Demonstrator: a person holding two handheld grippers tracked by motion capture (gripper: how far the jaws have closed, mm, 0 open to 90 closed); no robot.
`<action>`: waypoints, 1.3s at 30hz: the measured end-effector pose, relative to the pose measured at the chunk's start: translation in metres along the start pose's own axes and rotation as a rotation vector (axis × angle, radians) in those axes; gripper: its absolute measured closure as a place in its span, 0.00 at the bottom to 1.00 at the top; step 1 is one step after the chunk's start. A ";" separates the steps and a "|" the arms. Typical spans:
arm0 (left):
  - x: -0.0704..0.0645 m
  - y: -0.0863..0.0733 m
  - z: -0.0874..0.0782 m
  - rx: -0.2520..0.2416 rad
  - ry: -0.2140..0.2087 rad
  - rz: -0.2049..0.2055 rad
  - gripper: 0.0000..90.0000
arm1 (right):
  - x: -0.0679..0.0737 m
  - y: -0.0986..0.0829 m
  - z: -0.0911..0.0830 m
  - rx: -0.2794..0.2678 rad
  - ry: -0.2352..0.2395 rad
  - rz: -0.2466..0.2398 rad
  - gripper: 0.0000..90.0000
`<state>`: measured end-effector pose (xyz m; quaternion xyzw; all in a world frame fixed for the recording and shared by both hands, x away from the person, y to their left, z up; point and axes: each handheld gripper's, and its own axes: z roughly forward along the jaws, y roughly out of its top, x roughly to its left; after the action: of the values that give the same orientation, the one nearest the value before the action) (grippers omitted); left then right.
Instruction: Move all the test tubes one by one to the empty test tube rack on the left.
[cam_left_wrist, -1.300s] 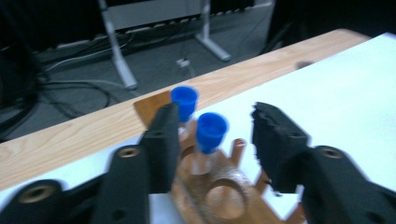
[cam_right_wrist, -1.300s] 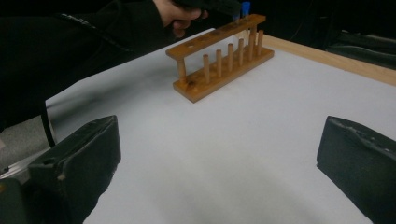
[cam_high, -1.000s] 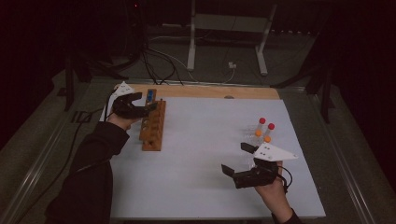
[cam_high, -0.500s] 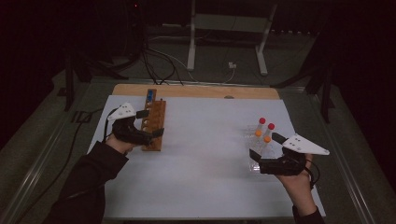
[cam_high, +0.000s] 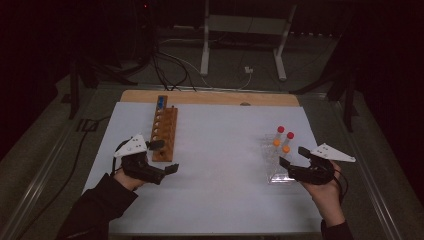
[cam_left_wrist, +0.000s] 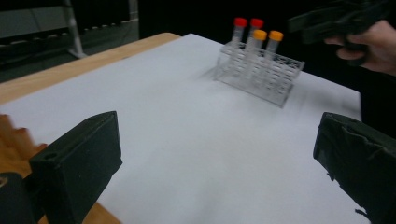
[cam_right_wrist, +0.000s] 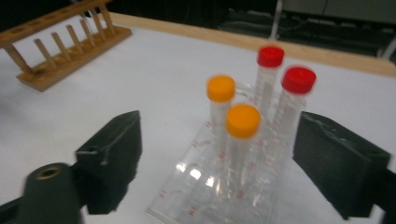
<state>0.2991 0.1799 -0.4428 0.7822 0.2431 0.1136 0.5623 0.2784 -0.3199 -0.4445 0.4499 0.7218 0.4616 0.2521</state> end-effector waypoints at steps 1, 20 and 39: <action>-0.002 -0.002 0.001 0.004 -0.006 -0.003 0.02 | -0.002 -0.002 0.001 0.008 0.000 -0.001 0.21; -0.017 -0.012 0.007 0.040 -0.059 0.021 0.02 | -0.010 -0.015 0.030 0.115 -0.049 -0.040 0.71; -0.016 -0.013 0.008 0.050 -0.068 0.013 0.02 | -0.006 -0.011 0.036 0.156 -0.083 -0.052 0.83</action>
<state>0.2858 0.1691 -0.4563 0.8008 0.2215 0.0844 0.5500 0.3046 -0.3110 -0.4711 0.4678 0.7560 0.3783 0.2578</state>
